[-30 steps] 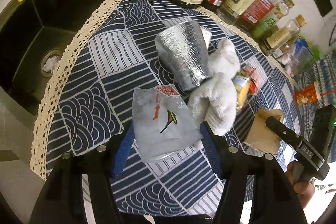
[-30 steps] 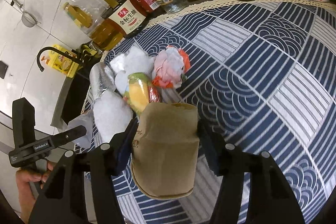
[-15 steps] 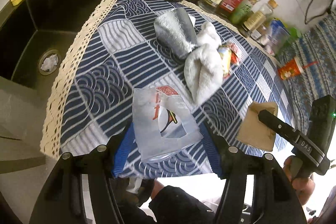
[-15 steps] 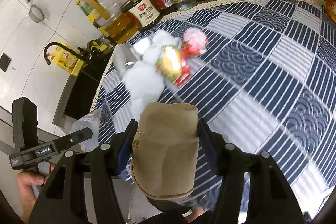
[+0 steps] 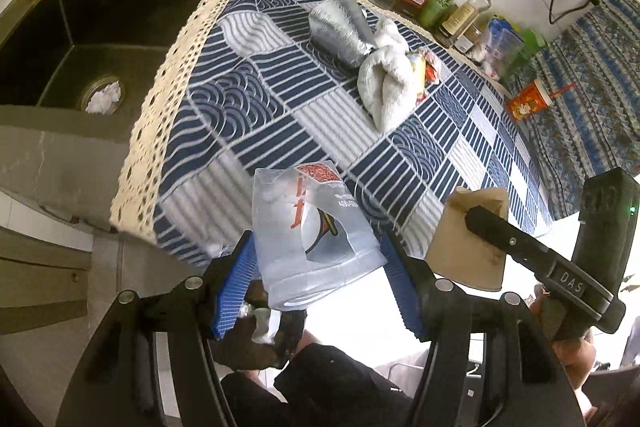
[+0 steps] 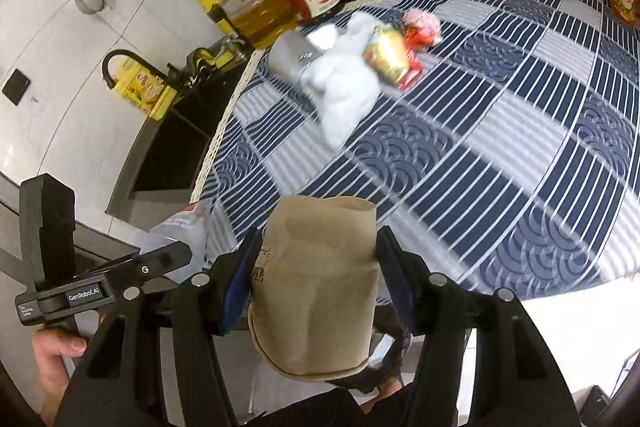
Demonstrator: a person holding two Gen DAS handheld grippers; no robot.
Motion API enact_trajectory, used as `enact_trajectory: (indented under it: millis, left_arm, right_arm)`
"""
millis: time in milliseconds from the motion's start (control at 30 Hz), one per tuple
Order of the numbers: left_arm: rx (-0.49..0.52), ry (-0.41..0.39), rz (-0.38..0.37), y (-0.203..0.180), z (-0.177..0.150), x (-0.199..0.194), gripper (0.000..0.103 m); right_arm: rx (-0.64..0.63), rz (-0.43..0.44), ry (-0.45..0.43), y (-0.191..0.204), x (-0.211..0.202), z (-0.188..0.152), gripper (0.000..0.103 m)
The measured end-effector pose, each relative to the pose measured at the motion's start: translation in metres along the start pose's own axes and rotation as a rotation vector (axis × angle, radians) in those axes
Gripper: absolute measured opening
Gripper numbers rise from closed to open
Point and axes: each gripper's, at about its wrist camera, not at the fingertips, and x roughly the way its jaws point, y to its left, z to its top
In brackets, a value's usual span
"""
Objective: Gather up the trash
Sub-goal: 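Lower both items over the trash bin and open both grippers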
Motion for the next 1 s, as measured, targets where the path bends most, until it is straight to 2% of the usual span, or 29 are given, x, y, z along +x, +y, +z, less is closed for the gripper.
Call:
enact_trajectory:
  millis: [467,1000]
  left_arm:
    - [0.000,0.043,-0.033,0.031,-0.047,-0.007,0.061]
    - [-0.079,0.144,-0.040,0.069,-0.097,0.020,0.061]
  right_arm:
    - [0.006,-0.011,0.052,0.034,0.021,-0.054,0.059]
    - [0.036,-0.045,0.165,0.031,0.061,-0.101,0.059]
